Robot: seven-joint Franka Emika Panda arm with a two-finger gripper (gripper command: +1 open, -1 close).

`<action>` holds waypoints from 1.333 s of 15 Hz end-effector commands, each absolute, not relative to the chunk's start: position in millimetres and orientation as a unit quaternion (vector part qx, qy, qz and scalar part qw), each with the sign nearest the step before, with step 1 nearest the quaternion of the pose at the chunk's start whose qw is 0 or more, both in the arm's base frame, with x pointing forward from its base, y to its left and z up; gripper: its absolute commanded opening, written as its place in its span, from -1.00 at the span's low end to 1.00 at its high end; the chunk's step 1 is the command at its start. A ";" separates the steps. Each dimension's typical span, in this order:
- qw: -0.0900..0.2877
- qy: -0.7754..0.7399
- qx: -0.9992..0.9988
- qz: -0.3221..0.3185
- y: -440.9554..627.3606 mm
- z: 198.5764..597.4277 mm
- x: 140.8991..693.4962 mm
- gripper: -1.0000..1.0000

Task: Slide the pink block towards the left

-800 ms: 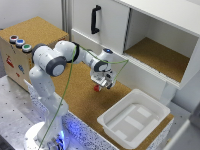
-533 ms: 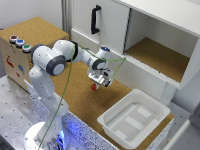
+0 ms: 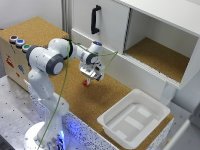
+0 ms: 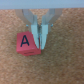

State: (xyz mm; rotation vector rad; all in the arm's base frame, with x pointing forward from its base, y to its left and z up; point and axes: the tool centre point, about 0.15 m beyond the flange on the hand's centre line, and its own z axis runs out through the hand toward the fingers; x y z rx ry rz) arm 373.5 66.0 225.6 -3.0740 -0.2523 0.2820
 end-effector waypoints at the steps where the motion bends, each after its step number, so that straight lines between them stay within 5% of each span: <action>1: 0.012 -0.073 -0.993 0.091 108.8 221.7 365.2 -1.00; 6: 0.017 -0.065 -0.994 0.082 126.2 230.8 365.8 -1.00; 13: 0.024 -0.048 -0.998 0.040 116.4 295.1 341.6 -1.00; 18: 0.035 -0.053 -0.997 0.035 127.5 291.3 334.9 -1.00; 19: 0.036 -0.056 -0.997 0.036 129.2 290.3 334.9 1.00; 20: 0.037 -0.058 -0.997 0.033 131.2 290.3 335.3 1.00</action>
